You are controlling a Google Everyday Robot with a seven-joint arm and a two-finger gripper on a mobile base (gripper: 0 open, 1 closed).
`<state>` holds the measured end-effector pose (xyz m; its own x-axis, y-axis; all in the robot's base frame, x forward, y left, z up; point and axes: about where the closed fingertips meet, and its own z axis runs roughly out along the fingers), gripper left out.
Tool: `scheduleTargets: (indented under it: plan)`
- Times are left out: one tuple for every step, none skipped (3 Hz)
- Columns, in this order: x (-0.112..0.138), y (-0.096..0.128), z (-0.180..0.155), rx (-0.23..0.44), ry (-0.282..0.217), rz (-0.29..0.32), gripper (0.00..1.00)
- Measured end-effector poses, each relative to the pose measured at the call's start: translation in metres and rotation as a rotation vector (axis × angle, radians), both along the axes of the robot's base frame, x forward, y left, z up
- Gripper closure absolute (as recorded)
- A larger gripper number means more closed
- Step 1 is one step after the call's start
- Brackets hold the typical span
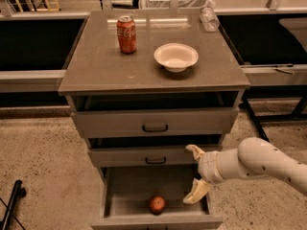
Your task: Pick apple from bottom drawer and place on counter
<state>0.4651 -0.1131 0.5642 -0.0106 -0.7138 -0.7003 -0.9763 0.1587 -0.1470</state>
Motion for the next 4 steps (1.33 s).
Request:
scheduleTargets:
  plan:
    - [0.004, 0.053, -0.041, 0.053, -0.019, 0.129, 0.0]
    - [0.003, 0.087, -0.123, 0.099, 0.011, 0.174, 0.0]
    - [-0.008, 0.098, -0.198, 0.118, 0.065, 0.177, 0.0]
    - [-0.018, 0.105, -0.217, 0.137, 0.096, 0.176, 0.0]
